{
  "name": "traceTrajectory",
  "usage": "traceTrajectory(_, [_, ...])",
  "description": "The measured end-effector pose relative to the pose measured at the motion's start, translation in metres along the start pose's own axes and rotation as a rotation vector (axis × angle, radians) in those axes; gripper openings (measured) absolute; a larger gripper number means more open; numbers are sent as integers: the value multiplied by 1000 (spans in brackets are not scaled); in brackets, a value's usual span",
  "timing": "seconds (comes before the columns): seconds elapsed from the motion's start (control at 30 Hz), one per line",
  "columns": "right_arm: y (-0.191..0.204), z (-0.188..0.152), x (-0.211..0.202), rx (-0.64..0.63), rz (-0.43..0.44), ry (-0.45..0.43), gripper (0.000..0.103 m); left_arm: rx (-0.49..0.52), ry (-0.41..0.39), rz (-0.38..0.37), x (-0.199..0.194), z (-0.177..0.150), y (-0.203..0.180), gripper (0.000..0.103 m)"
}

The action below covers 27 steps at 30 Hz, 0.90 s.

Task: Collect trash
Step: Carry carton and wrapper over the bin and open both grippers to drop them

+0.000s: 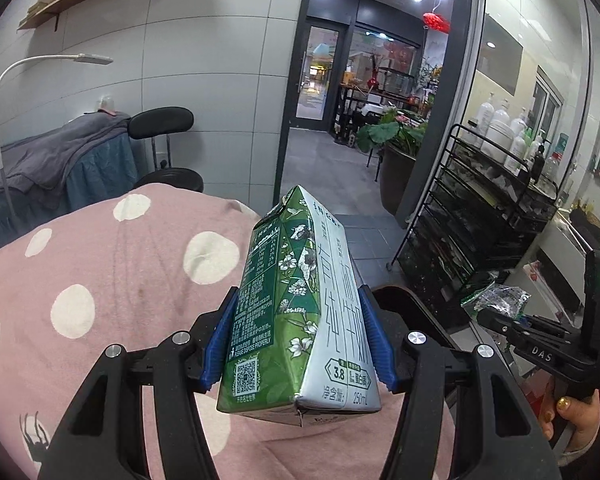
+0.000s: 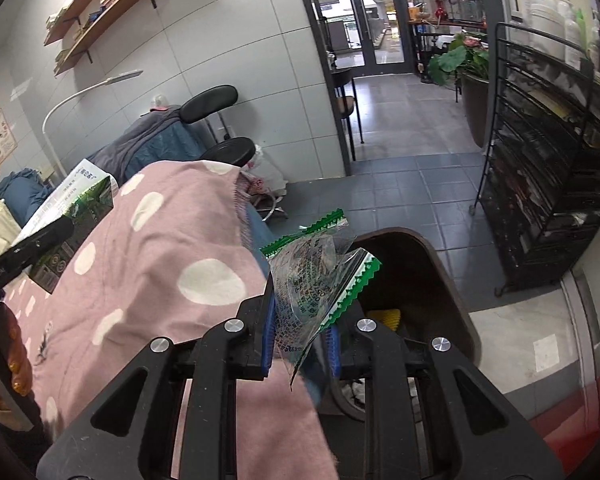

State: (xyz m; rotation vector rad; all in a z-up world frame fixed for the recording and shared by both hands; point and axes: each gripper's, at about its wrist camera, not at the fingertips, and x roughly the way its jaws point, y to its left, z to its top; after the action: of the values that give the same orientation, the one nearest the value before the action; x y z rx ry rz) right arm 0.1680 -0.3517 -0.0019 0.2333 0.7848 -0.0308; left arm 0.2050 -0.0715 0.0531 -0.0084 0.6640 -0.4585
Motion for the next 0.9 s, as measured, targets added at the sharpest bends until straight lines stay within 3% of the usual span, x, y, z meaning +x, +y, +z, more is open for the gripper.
traceTrajectory(0.23, [-22,-20,14,-17,-92,22,21,18,22,-49,4,-8,-35,57])
traceTrajectory(0.63, [-71,-51,104,47,-197,165,21,40,53,-101,20,-14,-82,57])
traceTrajectory(0.7, [-76,-54,118,41,-226,189,28,53,60,-107,22,-15,-90,57])
traceTrajectory(0.83, [-87,-61,131,76,-245,210,67,64,85,-112,31,-20,-102,57])
traceTrajectory(0.9, [-90,-65,128,90,-240,210,69,73,96,-111,34,-22,-106,57])
